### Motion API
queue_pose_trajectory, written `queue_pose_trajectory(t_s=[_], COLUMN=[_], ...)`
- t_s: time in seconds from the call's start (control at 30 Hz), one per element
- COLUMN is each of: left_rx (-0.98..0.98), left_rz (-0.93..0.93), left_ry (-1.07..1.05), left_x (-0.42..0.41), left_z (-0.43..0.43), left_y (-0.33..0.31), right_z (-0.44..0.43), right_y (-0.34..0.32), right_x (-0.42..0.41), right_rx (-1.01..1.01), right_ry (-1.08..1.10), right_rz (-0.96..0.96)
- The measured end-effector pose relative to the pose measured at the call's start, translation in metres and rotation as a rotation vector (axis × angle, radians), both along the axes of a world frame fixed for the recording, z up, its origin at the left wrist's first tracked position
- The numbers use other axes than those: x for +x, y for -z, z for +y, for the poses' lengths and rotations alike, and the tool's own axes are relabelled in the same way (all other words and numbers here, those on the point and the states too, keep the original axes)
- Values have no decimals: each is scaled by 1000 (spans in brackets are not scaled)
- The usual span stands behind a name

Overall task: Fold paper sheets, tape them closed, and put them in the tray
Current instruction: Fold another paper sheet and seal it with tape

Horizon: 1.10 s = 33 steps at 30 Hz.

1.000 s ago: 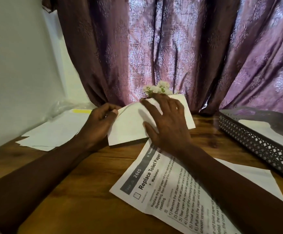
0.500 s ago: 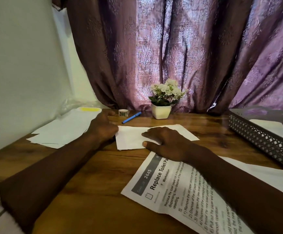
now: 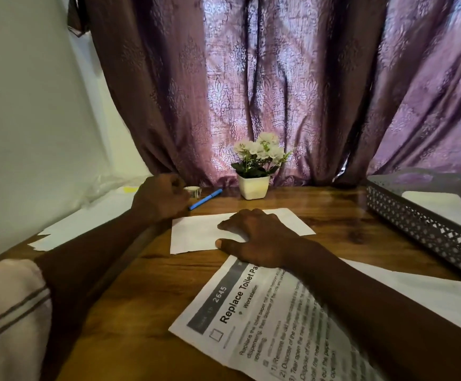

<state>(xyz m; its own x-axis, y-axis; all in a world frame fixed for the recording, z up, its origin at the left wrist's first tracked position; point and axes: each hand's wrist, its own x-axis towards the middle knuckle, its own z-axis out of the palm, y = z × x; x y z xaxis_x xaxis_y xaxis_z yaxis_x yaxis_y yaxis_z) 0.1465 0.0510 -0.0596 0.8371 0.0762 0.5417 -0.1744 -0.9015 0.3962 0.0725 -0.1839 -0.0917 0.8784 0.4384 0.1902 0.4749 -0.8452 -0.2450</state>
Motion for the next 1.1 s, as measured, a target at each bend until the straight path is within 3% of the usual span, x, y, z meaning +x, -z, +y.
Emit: queue_pose_trajectory(t_s=[0.13,0.3,0.4,0.5,0.57,0.77,1.1], left_rx=[56,175,125,-63,-143,-201,-3], left_rz=[114,231,174,119,49,-115,-262], left_ry=[70,-67,-95,30,154,535,627], left_x=[50,92,99,84,58,-32,-49], left_z=[-8,-13,-7,-3,-3,-6,-18], left_y=[-6,8,10,3,-5,11,32], right_z=[1,1,2,0,0,4,-2], right_y=[0,1,3,3,2,1,4], right_x=[1,6,8,6,4,1,-2], right_rx=[6,15,9,22,112,626,893], right_ry=[-15,-18,-19,-9,9,82,47], right_rz=[-12,-20,-20,-44,-71,-207,-149])
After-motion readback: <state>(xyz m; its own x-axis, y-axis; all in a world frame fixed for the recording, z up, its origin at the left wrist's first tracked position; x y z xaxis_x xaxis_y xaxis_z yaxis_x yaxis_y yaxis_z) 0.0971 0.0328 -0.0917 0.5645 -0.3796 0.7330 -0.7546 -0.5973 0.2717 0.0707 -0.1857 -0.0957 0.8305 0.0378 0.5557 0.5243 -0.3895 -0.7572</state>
